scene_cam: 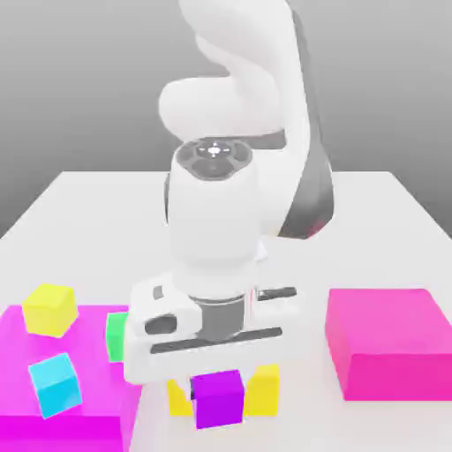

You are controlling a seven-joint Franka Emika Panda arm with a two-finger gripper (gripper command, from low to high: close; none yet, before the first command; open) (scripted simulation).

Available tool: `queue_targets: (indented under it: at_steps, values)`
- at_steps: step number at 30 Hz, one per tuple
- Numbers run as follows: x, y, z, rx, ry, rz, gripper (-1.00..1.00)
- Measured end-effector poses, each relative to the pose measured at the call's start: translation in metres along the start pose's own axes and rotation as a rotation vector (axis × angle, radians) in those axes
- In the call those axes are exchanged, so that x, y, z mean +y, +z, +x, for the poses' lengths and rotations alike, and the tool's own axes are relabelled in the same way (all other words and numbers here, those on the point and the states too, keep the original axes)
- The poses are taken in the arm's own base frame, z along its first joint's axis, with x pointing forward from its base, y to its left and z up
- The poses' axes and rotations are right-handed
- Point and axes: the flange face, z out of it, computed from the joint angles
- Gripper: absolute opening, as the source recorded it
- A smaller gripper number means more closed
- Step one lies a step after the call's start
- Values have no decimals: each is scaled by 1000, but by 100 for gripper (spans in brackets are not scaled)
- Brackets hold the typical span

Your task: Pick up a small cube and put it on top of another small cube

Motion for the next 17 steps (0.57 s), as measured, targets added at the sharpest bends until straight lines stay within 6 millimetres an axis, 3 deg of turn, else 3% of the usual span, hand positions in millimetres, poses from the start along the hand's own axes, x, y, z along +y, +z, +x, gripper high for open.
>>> queue_targets:
  at_steps: [4,7,8,14,17]
  values:
    - [92,-51,66,-8,296,8,-100]
    - [98,-19,71,-10,326,10,-100]
    - [99,-10,71,-10,329,9,100]
    - [100,-5,71,-9,330,7,100]
    - [99,-40,72,-9,330,7,100]
